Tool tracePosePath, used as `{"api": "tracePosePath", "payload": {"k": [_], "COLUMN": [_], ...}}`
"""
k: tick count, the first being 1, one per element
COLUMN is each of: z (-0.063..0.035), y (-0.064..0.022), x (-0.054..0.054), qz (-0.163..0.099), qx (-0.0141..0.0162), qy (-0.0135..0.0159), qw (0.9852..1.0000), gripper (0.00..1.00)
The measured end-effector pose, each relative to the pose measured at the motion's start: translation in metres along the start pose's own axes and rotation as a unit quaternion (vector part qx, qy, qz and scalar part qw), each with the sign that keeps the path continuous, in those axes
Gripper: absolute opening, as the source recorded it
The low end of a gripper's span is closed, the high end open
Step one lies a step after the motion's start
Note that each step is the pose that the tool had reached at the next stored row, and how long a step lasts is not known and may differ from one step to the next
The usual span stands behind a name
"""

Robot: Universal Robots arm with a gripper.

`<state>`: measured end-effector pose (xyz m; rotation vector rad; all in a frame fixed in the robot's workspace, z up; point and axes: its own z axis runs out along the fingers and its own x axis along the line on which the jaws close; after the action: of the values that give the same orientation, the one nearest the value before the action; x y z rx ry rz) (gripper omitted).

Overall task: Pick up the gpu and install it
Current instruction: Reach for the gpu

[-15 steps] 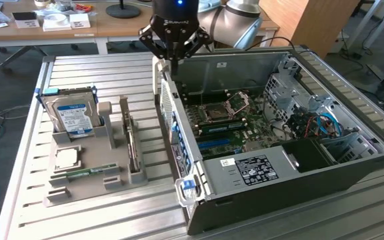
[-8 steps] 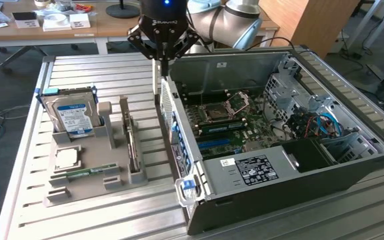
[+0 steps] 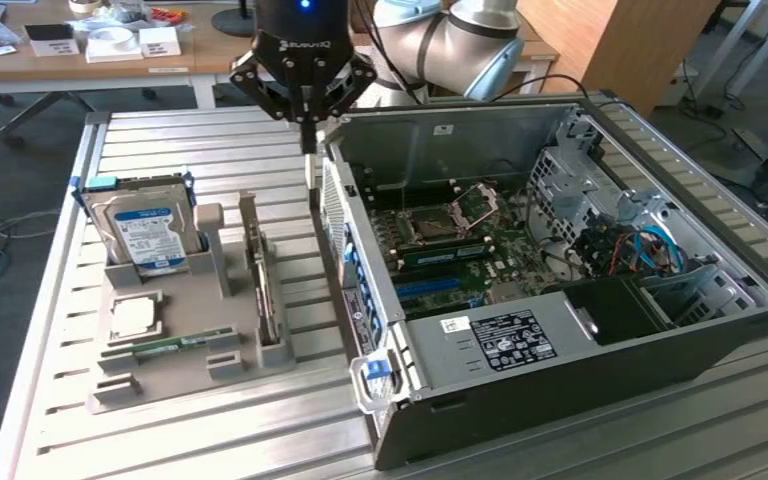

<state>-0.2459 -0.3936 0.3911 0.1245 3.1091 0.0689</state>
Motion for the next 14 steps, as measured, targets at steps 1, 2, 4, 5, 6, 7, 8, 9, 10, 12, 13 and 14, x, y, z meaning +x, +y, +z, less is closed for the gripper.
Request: {"api": "tracePosePath", "payload": {"k": [1,2,4,5,6,7,8,9,10,12,13,14], "z": [0.0,0.0,0.0,0.0,0.0,0.0,0.0,-0.0001,-0.0001,-0.0002,-0.0002,-0.0001], "y": [-0.0002,-0.0003,-0.0006,-0.0008,-0.001,-0.0012,-0.0013,-0.0015,-0.0017,-0.002,-0.0022,-0.0024], "x": [0.003,0.005,0.01,0.013,0.016,0.018,0.021,0.023,0.026,0.031,0.033,0.035], "qz": [0.0,0.0,0.0,0.0,0.0,0.0,0.0,0.0,0.0,0.001,0.001,0.001], "qx": [0.0,0.0,0.0,0.0,0.0,0.0,0.0,0.0,0.0,0.0,0.0,0.0], "qy": [0.0,0.0,0.0,0.0,0.0,0.0,0.0,0.0,0.0,0.0,0.0,0.0], "qw": [1.0,1.0,1.0,1.0,1.0,1.0,1.0,1.0,1.0,1.0,1.0,1.0], "gripper": [0.11,0.11,0.11,0.11,0.11,0.11,0.11,0.11,0.11,0.11,0.11,0.11]}}
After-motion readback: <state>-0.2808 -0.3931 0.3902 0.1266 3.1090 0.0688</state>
